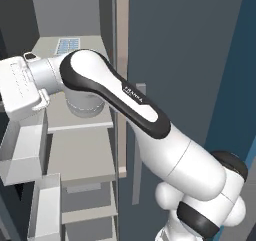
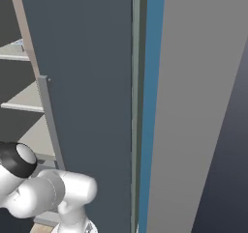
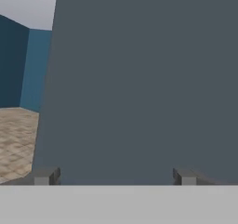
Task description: Open the freezer door, pick up the ice cube tray from the freezer, and place it on the dining counter.
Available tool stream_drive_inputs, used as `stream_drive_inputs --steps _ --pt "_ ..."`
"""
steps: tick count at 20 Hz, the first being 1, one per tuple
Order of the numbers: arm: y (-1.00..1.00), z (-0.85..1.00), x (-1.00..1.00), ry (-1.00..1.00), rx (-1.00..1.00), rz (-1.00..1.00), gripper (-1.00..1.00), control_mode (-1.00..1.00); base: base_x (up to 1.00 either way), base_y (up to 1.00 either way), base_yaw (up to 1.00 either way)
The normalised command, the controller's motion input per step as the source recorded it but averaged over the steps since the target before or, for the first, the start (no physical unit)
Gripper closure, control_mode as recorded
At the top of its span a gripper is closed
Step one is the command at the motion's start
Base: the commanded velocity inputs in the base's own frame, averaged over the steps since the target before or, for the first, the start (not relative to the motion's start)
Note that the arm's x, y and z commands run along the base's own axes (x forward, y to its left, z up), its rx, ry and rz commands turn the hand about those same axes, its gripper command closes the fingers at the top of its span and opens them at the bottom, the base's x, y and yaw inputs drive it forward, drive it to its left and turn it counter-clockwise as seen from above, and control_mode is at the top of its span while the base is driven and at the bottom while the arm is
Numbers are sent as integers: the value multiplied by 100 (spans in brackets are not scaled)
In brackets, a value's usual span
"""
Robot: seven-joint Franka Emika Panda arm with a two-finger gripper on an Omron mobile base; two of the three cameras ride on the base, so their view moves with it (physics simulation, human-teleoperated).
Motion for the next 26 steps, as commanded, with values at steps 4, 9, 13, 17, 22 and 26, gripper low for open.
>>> stream_drive_inputs --steps 4,9,13,17,22,26 --pt "5 0 0 0 0 0 -100 -100 0 0 0" --pt "-63 12 -12 0 1 -3 -100 -100 0 0 0" --pt "-100 27 -35 0 6 -5 -100 -100 0 0 0" --pt "-100 24 -54 0 9 -14 -100 -100 0 0 0" --pt "-100 8 -59 0 5 -21 -100 -100 0 0 0" --pt "-100 0 -43 0 1 -26 -100 -100 0 0 0"
